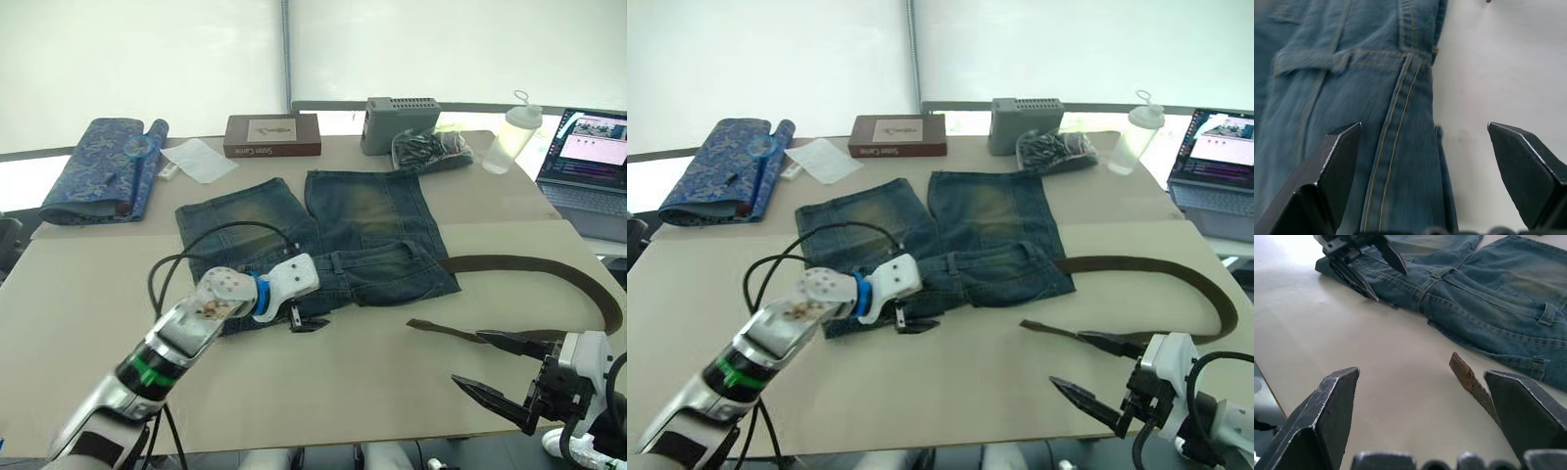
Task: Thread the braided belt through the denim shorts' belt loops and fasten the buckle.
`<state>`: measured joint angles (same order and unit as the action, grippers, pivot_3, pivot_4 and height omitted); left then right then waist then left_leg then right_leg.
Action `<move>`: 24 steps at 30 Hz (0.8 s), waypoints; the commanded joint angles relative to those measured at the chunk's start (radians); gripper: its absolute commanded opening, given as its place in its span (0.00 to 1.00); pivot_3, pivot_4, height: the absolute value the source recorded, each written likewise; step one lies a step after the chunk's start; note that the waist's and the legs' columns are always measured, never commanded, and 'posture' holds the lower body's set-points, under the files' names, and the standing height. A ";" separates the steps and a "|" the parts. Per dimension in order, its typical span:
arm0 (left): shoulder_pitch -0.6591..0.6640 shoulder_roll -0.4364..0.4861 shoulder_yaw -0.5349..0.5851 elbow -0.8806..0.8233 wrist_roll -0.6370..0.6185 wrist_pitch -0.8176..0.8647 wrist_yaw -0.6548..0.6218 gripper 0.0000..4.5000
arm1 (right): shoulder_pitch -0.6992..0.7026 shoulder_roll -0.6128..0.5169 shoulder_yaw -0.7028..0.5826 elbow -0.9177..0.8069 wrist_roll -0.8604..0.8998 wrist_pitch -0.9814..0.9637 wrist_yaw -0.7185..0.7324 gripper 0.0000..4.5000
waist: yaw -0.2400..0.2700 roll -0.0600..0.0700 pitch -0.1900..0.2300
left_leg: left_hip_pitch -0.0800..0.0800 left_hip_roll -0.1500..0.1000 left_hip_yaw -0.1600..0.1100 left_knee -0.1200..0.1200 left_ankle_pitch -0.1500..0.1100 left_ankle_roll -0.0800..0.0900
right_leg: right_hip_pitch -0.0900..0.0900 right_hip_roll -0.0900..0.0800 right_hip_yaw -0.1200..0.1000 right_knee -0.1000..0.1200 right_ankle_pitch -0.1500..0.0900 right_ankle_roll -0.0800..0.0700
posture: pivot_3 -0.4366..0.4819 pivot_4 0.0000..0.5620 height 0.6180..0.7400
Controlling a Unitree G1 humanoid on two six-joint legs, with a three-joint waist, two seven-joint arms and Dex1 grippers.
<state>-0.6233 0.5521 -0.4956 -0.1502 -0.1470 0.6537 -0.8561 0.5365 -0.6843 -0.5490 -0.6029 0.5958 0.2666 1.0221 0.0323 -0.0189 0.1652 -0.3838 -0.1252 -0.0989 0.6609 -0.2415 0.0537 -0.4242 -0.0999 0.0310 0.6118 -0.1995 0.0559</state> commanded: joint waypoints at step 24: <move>-0.033 0.040 0.021 0.266 0.173 -0.256 -0.186 0.02 | 0.046 0.021 -0.019 -0.087 -0.003 -0.042 -0.066 1.00 | -0.024 0.001 -0.005 | 0.003 0.001 0.000 0.000 0.001 -0.002 | 0.001 -0.004 0.001 0.000 -0.002 0.008 | 0.48 0.27 1.00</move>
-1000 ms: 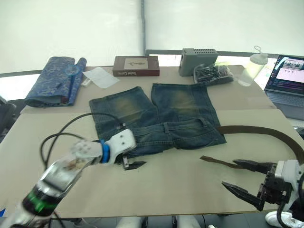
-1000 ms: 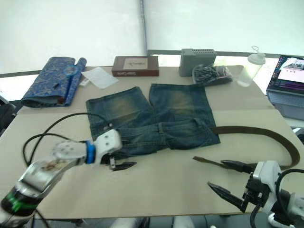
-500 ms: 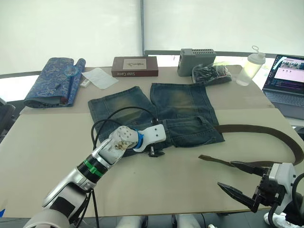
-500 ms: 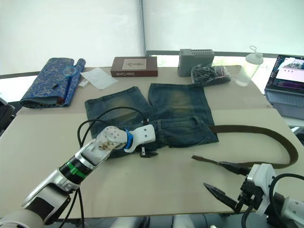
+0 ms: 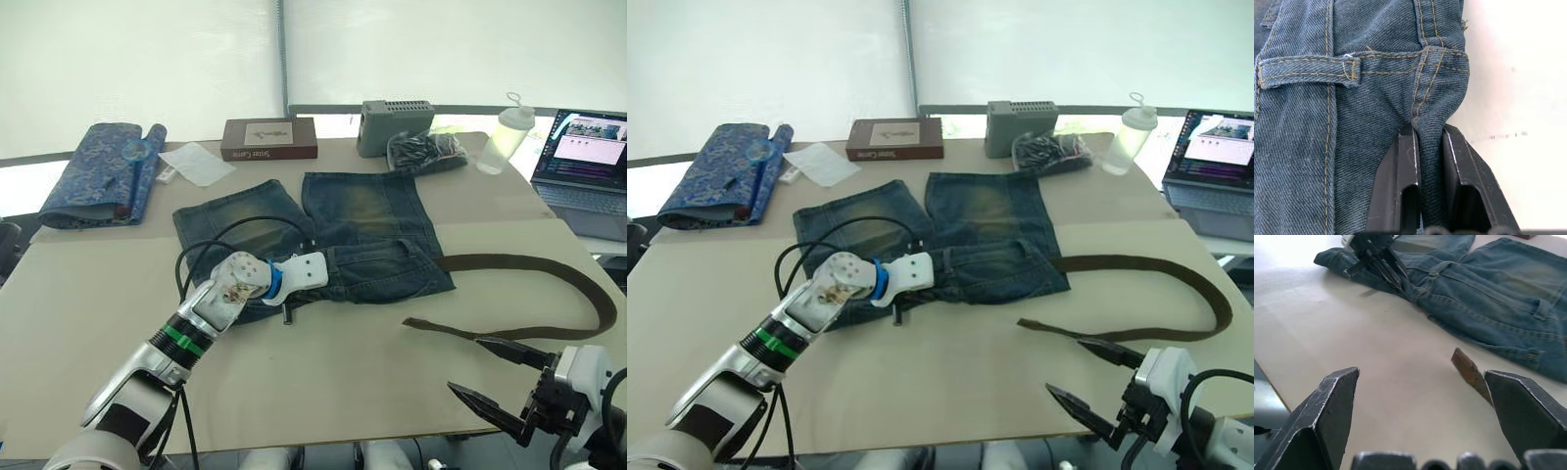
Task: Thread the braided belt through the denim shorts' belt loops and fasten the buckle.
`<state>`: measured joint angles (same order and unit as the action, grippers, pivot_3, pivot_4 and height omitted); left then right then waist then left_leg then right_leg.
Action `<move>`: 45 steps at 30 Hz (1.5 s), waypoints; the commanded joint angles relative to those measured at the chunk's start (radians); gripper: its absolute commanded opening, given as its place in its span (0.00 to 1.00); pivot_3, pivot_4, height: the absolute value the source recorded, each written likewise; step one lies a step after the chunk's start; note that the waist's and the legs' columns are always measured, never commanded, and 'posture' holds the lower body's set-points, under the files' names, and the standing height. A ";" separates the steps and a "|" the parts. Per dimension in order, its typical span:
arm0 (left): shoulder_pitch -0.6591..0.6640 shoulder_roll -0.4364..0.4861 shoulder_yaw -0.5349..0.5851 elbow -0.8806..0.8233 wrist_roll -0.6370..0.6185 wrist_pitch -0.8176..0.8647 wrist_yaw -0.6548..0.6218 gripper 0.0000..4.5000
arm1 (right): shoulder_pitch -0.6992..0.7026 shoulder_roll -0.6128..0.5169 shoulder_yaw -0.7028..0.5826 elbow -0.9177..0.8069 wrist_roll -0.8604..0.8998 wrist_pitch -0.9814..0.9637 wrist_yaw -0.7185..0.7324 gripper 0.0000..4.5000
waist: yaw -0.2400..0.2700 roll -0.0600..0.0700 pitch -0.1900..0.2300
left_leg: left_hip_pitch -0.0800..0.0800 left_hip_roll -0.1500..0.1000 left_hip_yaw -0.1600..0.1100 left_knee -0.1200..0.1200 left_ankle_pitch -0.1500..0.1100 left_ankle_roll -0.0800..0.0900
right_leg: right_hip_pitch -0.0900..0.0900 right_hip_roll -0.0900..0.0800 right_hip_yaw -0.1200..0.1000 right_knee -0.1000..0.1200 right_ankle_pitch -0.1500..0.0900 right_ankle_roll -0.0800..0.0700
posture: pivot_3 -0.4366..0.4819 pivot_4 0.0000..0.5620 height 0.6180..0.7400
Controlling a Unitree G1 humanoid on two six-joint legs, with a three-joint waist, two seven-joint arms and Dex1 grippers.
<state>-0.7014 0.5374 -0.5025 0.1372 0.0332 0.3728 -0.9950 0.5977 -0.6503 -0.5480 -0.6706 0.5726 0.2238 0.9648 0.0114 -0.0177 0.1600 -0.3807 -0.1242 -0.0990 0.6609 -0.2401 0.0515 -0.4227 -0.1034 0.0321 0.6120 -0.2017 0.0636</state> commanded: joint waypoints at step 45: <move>0.526 0.256 0.291 -0.503 -0.203 0.065 -0.055 0.02 | -0.130 -0.116 0.022 0.106 0.010 0.030 0.094 1.00 | 0.004 0.001 0.000 | 0.000 0.001 0.000 0.000 -0.002 0.002 | 0.001 0.000 0.000 -0.001 0.002 -0.005 | 0.48 0.27 1.00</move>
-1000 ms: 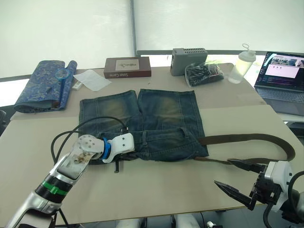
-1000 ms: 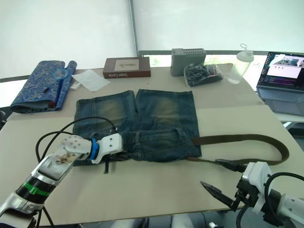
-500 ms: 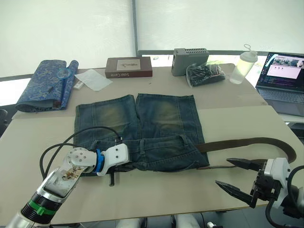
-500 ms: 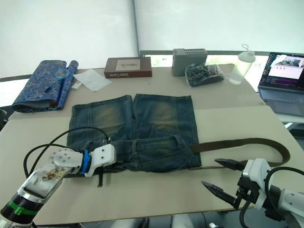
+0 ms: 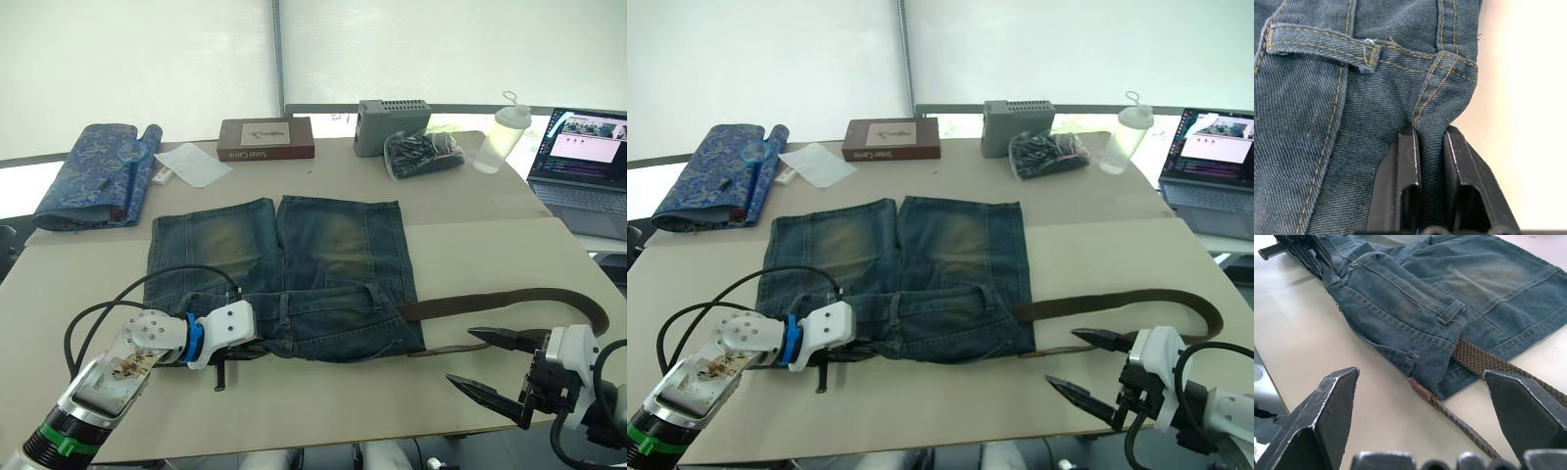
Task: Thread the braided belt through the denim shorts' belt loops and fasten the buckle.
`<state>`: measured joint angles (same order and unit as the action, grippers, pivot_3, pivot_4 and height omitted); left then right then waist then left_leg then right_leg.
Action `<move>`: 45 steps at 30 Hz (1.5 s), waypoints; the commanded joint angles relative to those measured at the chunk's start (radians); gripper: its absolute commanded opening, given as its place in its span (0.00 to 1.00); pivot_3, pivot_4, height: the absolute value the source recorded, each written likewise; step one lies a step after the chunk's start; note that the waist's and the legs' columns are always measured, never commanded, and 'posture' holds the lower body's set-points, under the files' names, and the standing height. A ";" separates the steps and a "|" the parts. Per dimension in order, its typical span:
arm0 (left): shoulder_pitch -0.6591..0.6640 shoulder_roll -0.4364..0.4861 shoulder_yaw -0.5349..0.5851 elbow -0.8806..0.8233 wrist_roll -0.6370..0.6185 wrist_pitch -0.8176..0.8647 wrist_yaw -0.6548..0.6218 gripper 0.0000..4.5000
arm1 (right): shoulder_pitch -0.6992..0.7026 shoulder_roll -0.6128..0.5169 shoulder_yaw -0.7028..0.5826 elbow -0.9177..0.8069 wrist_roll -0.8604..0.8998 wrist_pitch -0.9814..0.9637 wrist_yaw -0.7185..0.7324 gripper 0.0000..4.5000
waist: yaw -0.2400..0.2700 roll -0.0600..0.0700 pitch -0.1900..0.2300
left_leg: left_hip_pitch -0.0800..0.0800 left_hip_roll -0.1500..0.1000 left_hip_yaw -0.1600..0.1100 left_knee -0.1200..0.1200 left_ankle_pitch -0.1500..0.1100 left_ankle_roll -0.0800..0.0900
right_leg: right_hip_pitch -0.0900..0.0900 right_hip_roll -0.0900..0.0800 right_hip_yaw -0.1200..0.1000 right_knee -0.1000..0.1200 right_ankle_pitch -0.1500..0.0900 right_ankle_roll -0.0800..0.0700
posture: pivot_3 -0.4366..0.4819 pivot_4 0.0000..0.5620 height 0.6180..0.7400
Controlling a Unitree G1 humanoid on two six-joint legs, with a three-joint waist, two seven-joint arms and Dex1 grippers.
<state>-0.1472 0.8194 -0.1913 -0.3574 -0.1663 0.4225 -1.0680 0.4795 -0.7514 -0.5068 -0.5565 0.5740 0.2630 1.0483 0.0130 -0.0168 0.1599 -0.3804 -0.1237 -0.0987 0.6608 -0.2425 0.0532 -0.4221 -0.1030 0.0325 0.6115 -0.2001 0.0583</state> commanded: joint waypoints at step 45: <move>0.142 0.015 0.317 -0.338 -0.556 0.200 0.026 1.00 | -0.455 -0.401 0.453 0.416 -0.463 -0.109 0.142 0.44 | -0.001 -0.001 0.001 | -0.003 -0.001 0.001 0.000 0.001 -0.001 | -0.001 -0.003 -0.004 0.000 0.003 -0.006 | 0.48 0.27 1.00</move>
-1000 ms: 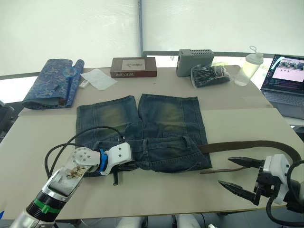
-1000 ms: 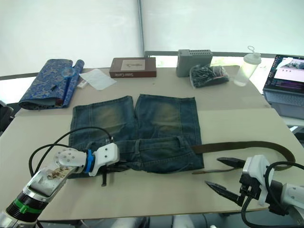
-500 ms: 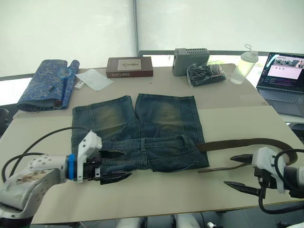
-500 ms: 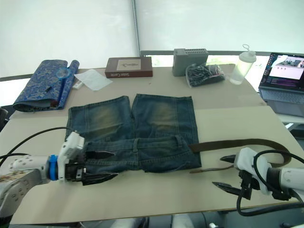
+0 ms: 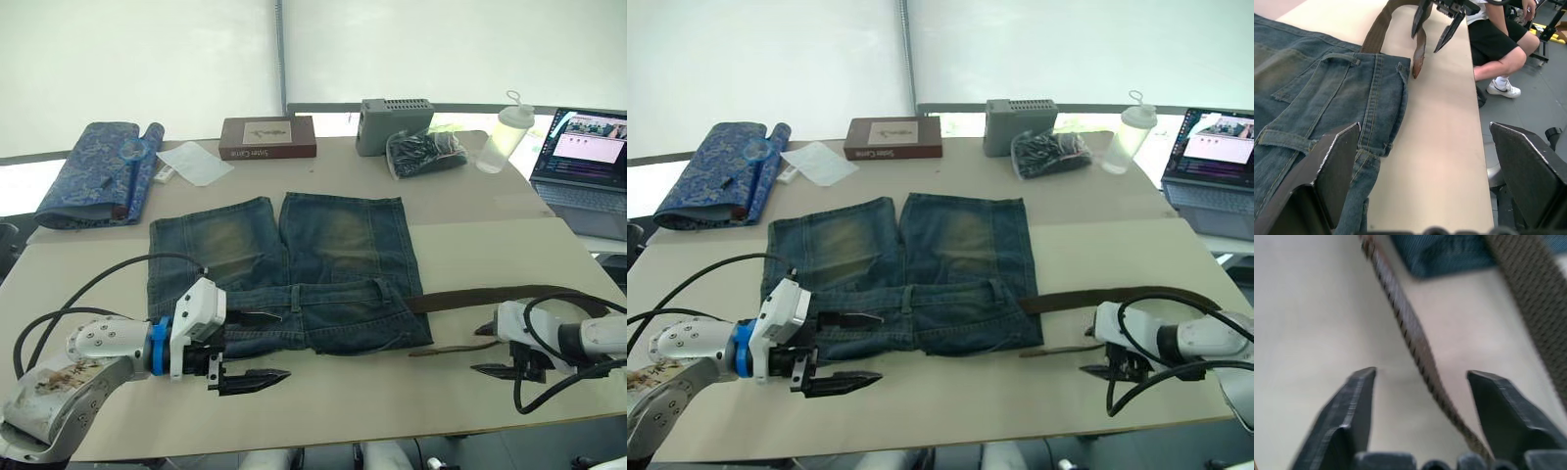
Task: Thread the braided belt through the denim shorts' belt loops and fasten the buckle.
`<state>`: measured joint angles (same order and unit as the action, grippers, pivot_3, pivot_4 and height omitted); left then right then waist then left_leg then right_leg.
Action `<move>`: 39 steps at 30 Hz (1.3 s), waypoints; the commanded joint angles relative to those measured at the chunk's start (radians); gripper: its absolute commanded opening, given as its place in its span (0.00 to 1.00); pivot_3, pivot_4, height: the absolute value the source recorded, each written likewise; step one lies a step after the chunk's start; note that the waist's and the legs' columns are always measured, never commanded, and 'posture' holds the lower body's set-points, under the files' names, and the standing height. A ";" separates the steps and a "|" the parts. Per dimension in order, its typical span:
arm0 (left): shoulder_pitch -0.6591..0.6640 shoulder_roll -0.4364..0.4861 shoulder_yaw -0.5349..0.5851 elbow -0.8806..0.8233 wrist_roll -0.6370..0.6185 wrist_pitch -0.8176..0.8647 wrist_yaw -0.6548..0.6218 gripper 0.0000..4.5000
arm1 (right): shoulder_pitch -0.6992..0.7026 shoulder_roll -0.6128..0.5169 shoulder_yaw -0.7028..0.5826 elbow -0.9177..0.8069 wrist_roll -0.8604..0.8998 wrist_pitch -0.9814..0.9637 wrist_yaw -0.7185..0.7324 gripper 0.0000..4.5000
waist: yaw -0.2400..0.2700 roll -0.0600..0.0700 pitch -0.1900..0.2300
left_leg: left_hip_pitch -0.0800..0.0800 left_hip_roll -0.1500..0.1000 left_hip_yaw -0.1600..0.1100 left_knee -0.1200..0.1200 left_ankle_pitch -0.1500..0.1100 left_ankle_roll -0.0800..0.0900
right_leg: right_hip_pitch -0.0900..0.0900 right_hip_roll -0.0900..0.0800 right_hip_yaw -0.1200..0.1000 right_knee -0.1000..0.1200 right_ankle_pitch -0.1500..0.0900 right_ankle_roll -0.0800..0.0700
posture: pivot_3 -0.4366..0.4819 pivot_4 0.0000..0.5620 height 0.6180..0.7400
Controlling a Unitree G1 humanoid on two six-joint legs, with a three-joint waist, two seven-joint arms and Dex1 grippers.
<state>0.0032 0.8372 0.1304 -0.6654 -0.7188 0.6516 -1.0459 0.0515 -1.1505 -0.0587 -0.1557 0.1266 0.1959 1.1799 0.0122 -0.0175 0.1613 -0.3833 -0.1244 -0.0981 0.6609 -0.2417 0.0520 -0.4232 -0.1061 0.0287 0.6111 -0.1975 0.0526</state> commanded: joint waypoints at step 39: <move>-0.407 -0.433 -0.122 0.267 -0.620 0.303 0.516 0.72 | -0.493 0.240 -0.027 -0.245 0.912 0.824 -0.110 0.00 | 0.013 -0.001 0.001 | -0.002 0.000 -0.001 0.002 0.003 0.007 | -0.003 0.008 0.004 0.001 0.003 -0.001 | 0.48 0.27 1.00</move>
<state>-0.3845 0.4055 0.0122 -0.3895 -1.3366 0.9549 -0.5120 -0.4214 -0.8959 -0.0843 -0.3659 1.0407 1.0409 1.0486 0.0254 -0.0188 0.1620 -0.3850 -0.1245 -0.0987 0.6631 -0.2390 0.0595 -0.4259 -0.0977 0.0327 0.6115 -0.1945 0.0512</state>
